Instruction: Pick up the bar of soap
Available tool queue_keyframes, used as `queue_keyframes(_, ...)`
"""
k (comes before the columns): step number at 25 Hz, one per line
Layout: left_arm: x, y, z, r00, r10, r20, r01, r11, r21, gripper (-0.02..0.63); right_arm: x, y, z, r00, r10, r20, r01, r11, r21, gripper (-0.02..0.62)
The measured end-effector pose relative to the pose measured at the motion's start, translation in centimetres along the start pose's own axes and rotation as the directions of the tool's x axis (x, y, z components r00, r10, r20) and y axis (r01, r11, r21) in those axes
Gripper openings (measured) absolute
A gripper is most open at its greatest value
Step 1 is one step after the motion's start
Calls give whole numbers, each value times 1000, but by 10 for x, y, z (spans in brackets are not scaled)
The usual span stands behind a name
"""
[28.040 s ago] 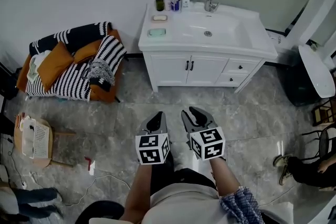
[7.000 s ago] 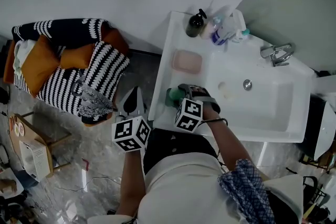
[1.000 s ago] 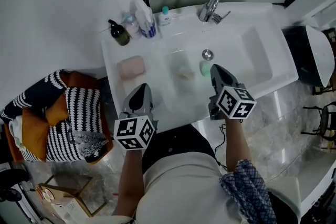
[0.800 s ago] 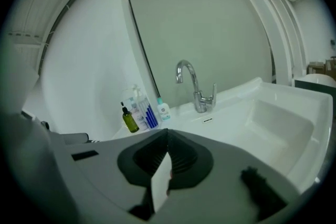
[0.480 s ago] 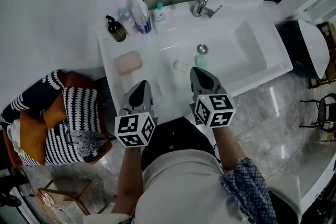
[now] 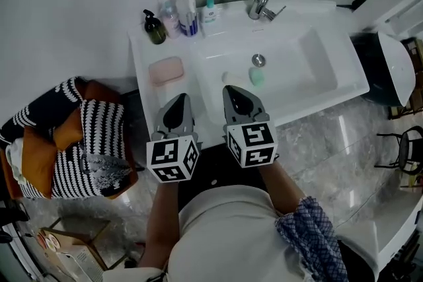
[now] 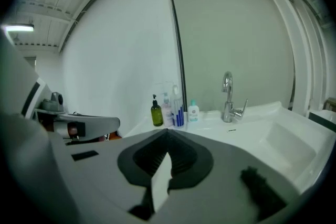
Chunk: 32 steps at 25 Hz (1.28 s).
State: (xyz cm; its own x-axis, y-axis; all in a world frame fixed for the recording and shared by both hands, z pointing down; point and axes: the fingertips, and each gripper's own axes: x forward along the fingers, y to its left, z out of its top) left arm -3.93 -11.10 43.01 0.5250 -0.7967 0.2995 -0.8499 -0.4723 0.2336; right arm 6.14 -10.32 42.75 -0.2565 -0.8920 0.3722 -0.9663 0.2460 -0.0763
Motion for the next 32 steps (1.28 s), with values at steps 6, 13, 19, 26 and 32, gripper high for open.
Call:
queue_keyframes(6,-10,7,-6,999,39,-4,-39,999,5,8,3,22,-10,1000,20,-22,-21,999,-32,14)
queue_keyframes(13,-16,12,-9,999,46,0,-46,999,6,8,4,30,-11,999,26,-24,-27,999,-41,14)
queue_keyframes(19,-17,15,-9,999,40,3,-40,999,7,8,6,38,-16,999,35,-40,-37,998,-50,14)
queue_keyframes(26,-21,21,-18,999,42,-11,-42,999,-6,8,5,33,-26,998,14,-63,-17,999,-49,14)
queue_keyframes(32,-19,29,-22,998,50,-23,-50,999,-8,8,8,28,-33,997,-1,-82,-3,999,-51,14)
